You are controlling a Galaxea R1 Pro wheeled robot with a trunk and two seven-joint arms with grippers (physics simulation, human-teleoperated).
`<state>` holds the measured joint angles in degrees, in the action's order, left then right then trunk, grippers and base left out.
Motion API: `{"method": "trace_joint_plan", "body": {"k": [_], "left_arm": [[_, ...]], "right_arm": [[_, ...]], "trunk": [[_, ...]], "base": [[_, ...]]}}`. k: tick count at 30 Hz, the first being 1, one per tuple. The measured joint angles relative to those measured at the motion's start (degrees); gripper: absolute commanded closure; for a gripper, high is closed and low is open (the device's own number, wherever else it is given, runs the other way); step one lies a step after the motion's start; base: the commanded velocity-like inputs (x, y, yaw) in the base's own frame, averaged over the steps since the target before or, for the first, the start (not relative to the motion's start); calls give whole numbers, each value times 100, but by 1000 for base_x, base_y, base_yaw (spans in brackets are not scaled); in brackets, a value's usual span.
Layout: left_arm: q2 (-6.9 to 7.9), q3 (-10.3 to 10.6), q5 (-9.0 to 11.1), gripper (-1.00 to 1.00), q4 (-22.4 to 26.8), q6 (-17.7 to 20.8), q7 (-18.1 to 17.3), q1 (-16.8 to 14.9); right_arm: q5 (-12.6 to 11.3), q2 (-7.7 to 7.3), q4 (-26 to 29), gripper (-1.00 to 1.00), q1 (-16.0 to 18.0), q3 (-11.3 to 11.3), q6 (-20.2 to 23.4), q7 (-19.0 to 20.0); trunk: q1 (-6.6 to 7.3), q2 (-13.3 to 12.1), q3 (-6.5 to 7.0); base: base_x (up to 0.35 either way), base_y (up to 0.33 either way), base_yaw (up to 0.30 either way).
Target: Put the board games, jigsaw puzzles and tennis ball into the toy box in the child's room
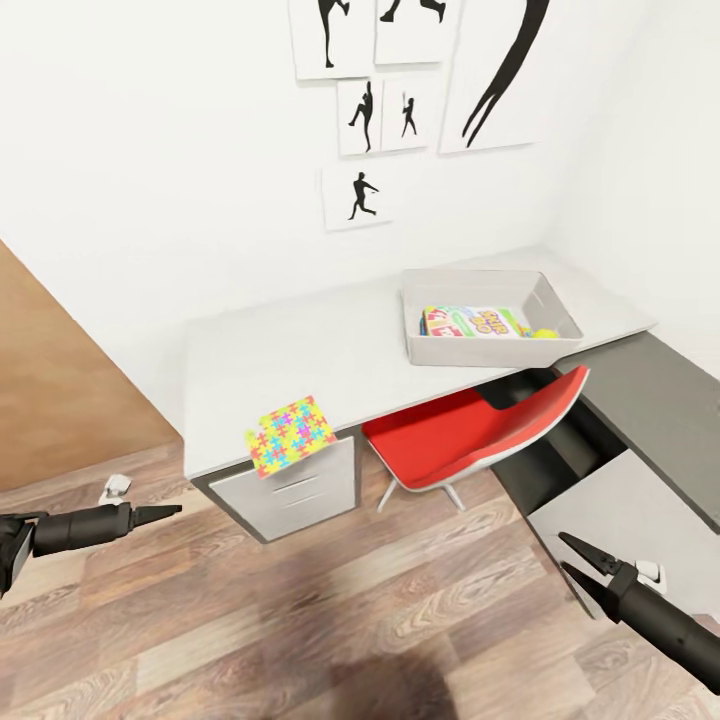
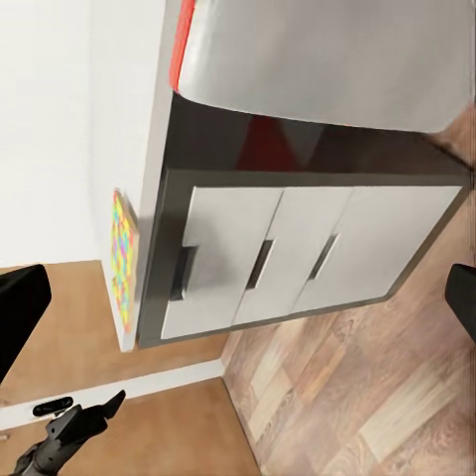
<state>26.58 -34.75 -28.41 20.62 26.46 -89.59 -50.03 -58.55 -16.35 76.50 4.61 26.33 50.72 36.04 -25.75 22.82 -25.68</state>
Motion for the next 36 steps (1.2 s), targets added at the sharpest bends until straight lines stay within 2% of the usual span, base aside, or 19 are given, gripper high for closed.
{"method": "trace_joint_plan", "body": {"k": [11,18,27,31,36], "left_arm": [[0,0,-1,-100,0,4,0,0],[-103,-4,-1,-100,0,31,0,0],[-284,-33,24,-100,2,74,-2,0],[-313,-156,198,-100,2,91,-2,0],[-324,-384,509,-100,2,96,-2,0]], "right_arm": [[0,0,0,-100,0,-3,-6,0],[0,0,-8,-100,0,-4,-4,1],[0,0,-29,-100,1,-4,0,2],[0,2,-30,-100,1,-7,-5,2],[3,7,-36,-100,1,-18,-7,2]], "trunk": [[0,0,0],[0,0,0],[0,0,0],[0,0,0],[0,0,0]], "base": [[0,-302,0],[0,-257,0],[0,-55,0],[0,-8,0],[0,-3,0]]}}
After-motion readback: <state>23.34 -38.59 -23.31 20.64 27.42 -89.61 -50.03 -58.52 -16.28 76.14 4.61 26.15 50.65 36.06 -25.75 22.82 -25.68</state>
